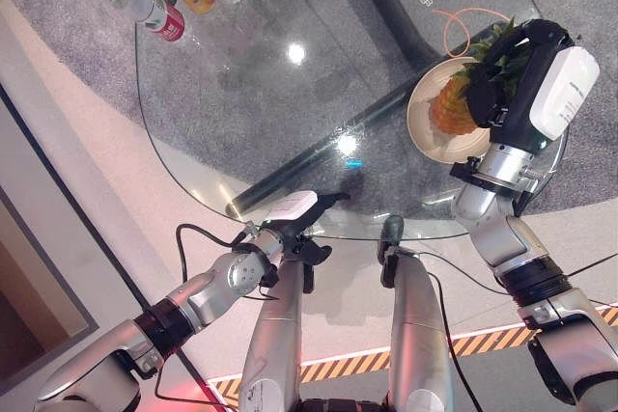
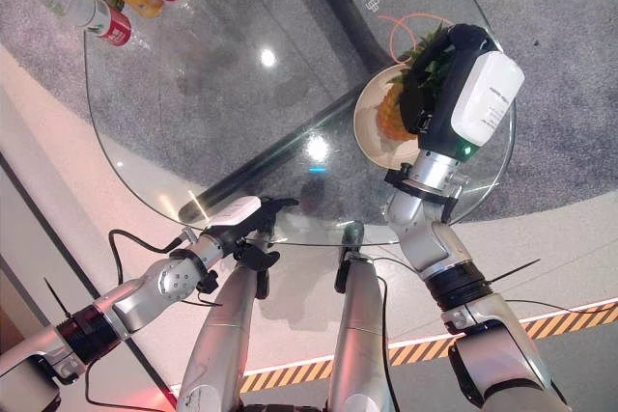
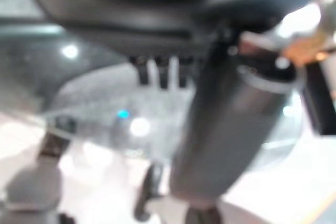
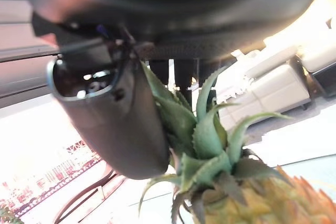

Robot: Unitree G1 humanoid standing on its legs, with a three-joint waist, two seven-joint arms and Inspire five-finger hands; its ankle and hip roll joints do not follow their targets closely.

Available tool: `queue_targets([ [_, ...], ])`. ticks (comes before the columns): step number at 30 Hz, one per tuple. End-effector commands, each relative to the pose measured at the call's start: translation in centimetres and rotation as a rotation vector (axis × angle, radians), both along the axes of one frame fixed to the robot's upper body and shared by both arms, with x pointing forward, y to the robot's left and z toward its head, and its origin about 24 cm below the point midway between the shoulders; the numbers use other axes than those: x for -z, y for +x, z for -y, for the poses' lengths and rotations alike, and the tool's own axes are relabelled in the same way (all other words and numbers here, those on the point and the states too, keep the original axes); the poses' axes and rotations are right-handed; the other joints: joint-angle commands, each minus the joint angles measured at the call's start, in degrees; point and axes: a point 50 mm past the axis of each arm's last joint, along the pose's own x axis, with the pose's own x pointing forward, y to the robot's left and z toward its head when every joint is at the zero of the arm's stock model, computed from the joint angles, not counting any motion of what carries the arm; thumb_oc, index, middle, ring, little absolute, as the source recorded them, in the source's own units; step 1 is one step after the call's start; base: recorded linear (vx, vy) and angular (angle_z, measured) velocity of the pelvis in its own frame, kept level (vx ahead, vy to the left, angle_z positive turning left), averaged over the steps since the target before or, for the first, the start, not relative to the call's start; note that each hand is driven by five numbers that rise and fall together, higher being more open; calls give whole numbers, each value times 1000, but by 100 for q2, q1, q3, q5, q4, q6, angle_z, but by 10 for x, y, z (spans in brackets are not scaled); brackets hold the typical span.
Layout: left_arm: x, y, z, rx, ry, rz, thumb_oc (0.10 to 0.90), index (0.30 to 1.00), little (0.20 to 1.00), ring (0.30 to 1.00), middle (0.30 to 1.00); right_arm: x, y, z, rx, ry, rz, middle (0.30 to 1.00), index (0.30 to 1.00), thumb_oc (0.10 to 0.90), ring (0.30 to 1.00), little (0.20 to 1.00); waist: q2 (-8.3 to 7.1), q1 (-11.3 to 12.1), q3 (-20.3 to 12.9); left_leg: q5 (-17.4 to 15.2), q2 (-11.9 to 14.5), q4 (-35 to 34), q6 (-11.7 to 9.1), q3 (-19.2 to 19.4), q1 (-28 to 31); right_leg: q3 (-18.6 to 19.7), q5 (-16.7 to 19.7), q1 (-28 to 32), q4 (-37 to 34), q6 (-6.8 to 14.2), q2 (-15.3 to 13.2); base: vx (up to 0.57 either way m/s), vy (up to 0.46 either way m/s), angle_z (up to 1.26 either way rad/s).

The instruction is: Pick up the fruit to the plate

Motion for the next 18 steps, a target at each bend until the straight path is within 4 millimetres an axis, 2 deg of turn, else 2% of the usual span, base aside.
queue_targets([
  [1,-17,-19,25,119,-128,78,800,900,900,900,900,-61,-19,-1,9,-146,380,300,300,100,300,200,170,-109,-147,-1270,-282,1497,364,217,-2,-450,1183,314,-1122,193,205,0,0,0],
  [13,-18,-21,24,123,-126,94,800,900,900,900,900,-63,-19,0,26,-160,412,300,300,100,300,200,137,-114,-147,-1164,-259,1396,349,223,-56,-476,1249,283,-1214,184,241,-5,-2,0],
  [18,-18,-21,26,125,-124,96,800,900,900,900,900,-61,-17,-5,34,-233,373,300,300,100,300,200,145,-109,-147,-1142,-263,1391,349,214,-106,-488,1264,233,-1214,180,229,-6,-2,0],
])
